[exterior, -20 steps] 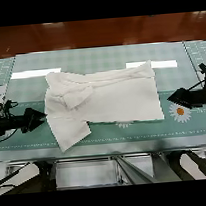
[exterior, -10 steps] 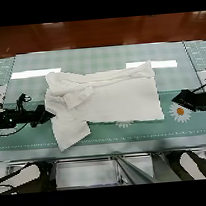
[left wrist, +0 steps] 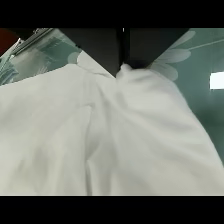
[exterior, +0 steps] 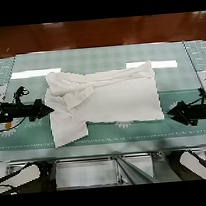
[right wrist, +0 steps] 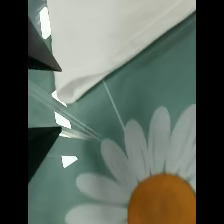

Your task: Fold the shirts.

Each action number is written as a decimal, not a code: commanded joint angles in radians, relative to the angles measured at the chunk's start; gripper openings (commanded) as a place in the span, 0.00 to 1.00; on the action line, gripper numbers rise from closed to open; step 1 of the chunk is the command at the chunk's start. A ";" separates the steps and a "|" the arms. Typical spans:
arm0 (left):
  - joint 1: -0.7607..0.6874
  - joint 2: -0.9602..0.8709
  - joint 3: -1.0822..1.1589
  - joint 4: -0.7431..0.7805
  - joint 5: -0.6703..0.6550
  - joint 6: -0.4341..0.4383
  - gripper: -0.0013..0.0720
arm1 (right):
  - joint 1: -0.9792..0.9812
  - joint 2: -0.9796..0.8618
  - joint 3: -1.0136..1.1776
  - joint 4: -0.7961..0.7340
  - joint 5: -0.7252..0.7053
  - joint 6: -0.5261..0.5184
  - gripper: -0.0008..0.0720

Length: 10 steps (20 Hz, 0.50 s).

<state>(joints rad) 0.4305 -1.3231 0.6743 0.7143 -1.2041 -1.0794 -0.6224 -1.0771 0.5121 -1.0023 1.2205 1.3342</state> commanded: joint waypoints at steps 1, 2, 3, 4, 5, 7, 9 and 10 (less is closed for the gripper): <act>-0.001 0.000 0.004 -0.001 -0.006 0.001 0.04 | 0.072 -0.156 -0.015 0.114 -0.001 -0.062 0.57; -0.001 0.000 0.004 -0.001 -0.006 0.001 0.04 | 0.097 -0.190 -0.014 0.137 -0.015 -0.069 0.57; -0.001 0.000 0.004 -0.001 -0.008 0.001 0.04 | 0.122 -0.212 -0.013 0.185 -0.034 -0.093 0.57; -0.001 0.000 0.004 -0.001 -0.008 0.001 0.04 | 0.151 -0.227 -0.011 0.241 -0.066 -0.109 0.57; -0.001 0.000 0.004 -0.001 -0.008 0.001 0.04 | 0.177 -0.236 -0.003 0.280 -0.103 -0.110 0.55; -0.001 0.000 0.004 -0.001 -0.009 0.001 0.04 | 0.238 -0.240 0.033 0.316 -0.153 -0.110 0.25; -0.001 0.003 0.006 -0.001 -0.009 0.002 0.04 | 0.289 -0.240 0.098 0.319 -0.139 -0.142 0.05; -0.001 0.009 0.011 -0.001 -0.010 0.002 0.04 | 0.306 -0.240 0.146 0.319 -0.108 -0.142 0.05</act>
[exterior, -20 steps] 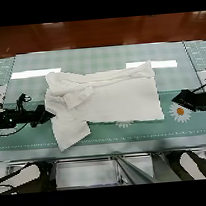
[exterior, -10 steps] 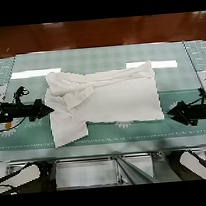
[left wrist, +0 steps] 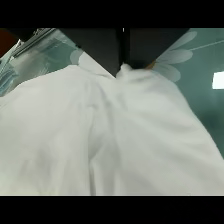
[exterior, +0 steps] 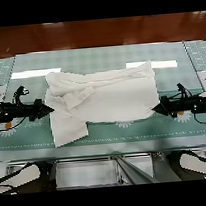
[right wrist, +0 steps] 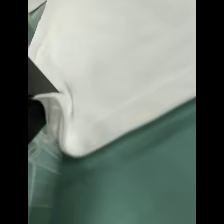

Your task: Fold the shirts.

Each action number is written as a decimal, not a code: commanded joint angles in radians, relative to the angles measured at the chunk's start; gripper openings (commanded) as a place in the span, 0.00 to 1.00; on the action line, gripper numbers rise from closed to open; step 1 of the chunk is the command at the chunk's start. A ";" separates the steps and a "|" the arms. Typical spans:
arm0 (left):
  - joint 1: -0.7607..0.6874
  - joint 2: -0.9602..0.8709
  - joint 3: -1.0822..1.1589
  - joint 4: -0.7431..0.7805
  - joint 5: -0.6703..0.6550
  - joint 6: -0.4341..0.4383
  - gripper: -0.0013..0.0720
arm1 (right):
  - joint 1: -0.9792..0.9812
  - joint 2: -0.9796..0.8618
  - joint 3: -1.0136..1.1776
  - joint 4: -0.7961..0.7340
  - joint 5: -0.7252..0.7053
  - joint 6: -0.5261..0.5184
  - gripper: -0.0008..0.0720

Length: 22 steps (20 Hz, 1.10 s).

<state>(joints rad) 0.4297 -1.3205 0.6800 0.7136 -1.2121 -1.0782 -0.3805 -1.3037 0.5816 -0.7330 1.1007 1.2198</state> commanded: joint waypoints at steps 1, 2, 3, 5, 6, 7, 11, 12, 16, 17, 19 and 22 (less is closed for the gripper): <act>0.000 0.020 0.019 -0.001 -0.006 0.000 0.04 | 0.075 -0.010 0.136 0.049 0.045 -0.027 0.05; 0.000 0.039 0.040 -0.009 -0.014 0.000 0.04 | 0.075 0.000 0.199 0.050 0.072 -0.023 0.05; 0.002 0.066 0.072 -0.043 -0.031 0.000 0.04 | 0.075 0.021 0.269 0.048 0.092 -0.008 0.05; 0.002 0.139 0.166 -0.163 -0.041 0.001 0.04 | 0.074 0.079 0.444 0.026 0.111 0.028 0.05; 0.002 0.178 0.227 -0.230 -0.037 0.000 0.04 | 0.074 0.111 0.550 0.011 0.115 0.053 0.05; 0.002 0.221 0.304 -0.293 -0.029 0.000 0.04 | 0.074 0.137 0.653 0.000 0.120 0.071 0.05; 0.002 0.375 0.629 -0.337 0.083 -0.027 0.04 | 0.074 0.218 1.098 -0.074 0.121 0.169 0.05; 0.002 0.409 0.696 -0.330 0.129 -0.051 0.04 | 0.074 0.230 1.209 -0.103 0.123 0.195 0.05; 0.002 0.559 0.903 -0.199 0.256 -0.124 0.04 | 0.074 0.310 1.499 -0.245 0.164 0.247 0.05; 0.002 0.606 0.933 -0.140 0.272 -0.149 0.04 | 0.074 0.358 1.504 -0.279 0.164 0.248 0.05; 0.002 0.705 0.947 -0.053 0.303 -0.185 0.04 | 0.074 0.446 1.504 -0.365 0.208 0.269 0.05; 0.002 0.849 0.947 0.130 0.278 -0.269 0.04 | 0.074 0.552 1.504 -0.454 0.288 0.272 0.05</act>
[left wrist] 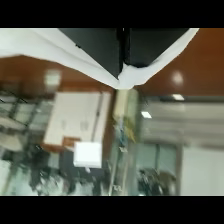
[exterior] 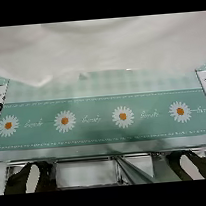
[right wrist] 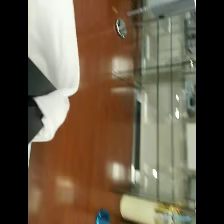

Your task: Fold the shirts.

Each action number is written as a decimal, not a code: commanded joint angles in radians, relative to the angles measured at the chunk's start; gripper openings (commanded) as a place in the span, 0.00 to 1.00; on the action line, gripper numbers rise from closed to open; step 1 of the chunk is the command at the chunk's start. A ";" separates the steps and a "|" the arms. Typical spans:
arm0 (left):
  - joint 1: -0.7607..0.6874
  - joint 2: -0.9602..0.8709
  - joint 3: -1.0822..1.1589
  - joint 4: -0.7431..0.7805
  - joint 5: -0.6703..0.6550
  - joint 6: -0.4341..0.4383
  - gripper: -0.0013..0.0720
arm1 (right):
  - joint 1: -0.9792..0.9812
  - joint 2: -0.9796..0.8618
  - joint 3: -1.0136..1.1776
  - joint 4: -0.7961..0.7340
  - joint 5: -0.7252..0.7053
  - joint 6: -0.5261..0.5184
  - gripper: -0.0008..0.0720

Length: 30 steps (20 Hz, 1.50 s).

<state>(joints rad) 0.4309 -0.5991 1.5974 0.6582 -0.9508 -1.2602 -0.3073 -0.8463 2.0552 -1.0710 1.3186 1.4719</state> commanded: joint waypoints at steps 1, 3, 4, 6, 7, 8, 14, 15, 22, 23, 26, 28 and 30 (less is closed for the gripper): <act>0.001 0.172 0.029 0.264 -0.001 -0.124 0.04 | 0.001 0.126 0.030 -0.147 0.097 0.026 0.05; 0.001 0.239 0.029 0.379 -0.026 -0.179 0.04 | 0.001 0.175 0.019 -0.195 0.136 0.043 0.05; 0.001 0.259 0.029 0.428 -0.034 -0.178 0.04 | 0.001 0.196 -0.002 -0.209 0.148 0.053 0.05; 0.000 0.267 0.027 0.523 -0.077 -0.225 0.04 | 0.001 0.236 -0.087 -0.220 0.166 0.074 0.05; 0.000 0.259 0.027 0.542 -0.129 -0.251 0.04 | 0.001 0.249 -0.145 -0.219 0.177 0.079 0.05; 0.001 0.246 0.017 0.537 -0.186 -0.268 0.04 | 0.001 0.259 -0.205 -0.212 0.180 0.080 0.05; -0.002 0.095 -0.294 0.287 -0.240 -0.223 0.04 | 0.001 0.202 -0.624 -0.088 0.080 0.005 0.05; -0.002 0.054 -0.361 0.244 -0.235 -0.191 0.04 | 0.001 0.167 -0.685 -0.047 0.046 -0.027 0.05; -0.096 -0.457 -0.589 0.103 0.032 -0.004 0.04 | 0.002 -0.312 -0.808 0.195 -0.228 -0.205 0.05; -0.125 -0.542 -0.574 0.100 0.089 -0.005 0.04 | 0.002 -0.378 -0.808 0.232 -0.277 -0.213 0.05; -0.213 -0.739 -0.504 0.100 0.242 -0.008 0.04 | 0.002 -0.568 -0.795 0.414 -0.370 -0.272 0.05; -0.269 -0.831 -0.453 0.100 0.330 -0.008 0.04 | 0.002 -0.664 -0.772 0.513 -0.416 -0.307 0.05; -0.314 -0.900 -0.404 0.100 0.382 -0.008 0.04 | 0.002 -0.736 -0.735 0.541 -0.443 -0.311 0.05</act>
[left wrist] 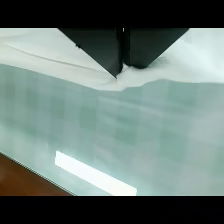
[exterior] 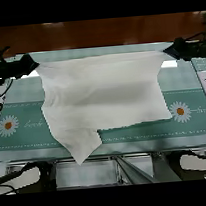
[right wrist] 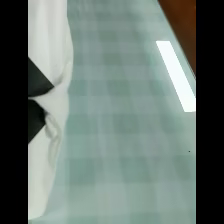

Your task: Fold the shirts.

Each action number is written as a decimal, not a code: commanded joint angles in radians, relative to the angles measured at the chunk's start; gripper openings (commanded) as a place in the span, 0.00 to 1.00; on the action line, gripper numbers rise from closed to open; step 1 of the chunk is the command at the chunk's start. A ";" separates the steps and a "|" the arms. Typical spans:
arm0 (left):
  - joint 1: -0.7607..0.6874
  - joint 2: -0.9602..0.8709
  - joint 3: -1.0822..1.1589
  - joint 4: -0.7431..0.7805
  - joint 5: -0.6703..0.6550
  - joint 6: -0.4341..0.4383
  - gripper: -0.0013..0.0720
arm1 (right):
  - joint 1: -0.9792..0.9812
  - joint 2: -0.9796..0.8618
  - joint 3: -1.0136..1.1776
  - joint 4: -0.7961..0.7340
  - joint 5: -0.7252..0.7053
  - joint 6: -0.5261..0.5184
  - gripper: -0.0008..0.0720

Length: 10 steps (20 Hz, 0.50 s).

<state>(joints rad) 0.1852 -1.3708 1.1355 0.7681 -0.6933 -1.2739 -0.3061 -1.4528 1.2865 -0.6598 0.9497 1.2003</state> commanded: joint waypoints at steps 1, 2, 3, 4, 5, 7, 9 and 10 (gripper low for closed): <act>-0.084 -0.156 0.079 -0.009 0.144 0.006 0.04 | 0.001 -0.164 0.063 0.127 -0.069 -0.039 0.05; -0.093 -0.180 0.096 -0.010 0.153 0.005 0.04 | 0.001 -0.193 0.089 0.127 -0.059 -0.039 0.05; -0.095 -0.204 0.112 -0.010 0.150 0.003 0.04 | 0.005 -0.216 0.113 0.124 -0.053 -0.039 0.05; -0.094 -0.218 0.116 -0.010 0.151 -0.017 0.04 | 0.012 -0.238 0.134 0.124 -0.052 -0.039 0.05; -0.090 -0.228 0.116 -0.009 0.151 -0.030 0.04 | 0.023 -0.258 0.153 0.116 -0.050 -0.039 0.05; -0.084 -0.236 0.116 -0.009 0.150 -0.040 0.04 | 0.047 -0.290 0.183 0.079 -0.046 -0.039 0.05; -0.082 -0.236 0.116 -0.009 0.141 -0.040 0.04 | 0.058 -0.309 0.189 0.050 -0.047 -0.034 0.05; -0.079 -0.237 0.116 -0.009 0.126 -0.039 0.04 | 0.058 -0.314 0.189 0.031 -0.047 -0.020 0.05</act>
<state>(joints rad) 0.1047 -1.5925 1.2449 0.7586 -0.5556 -1.3048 -0.2623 -1.7302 1.4544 -0.5877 0.9020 1.1652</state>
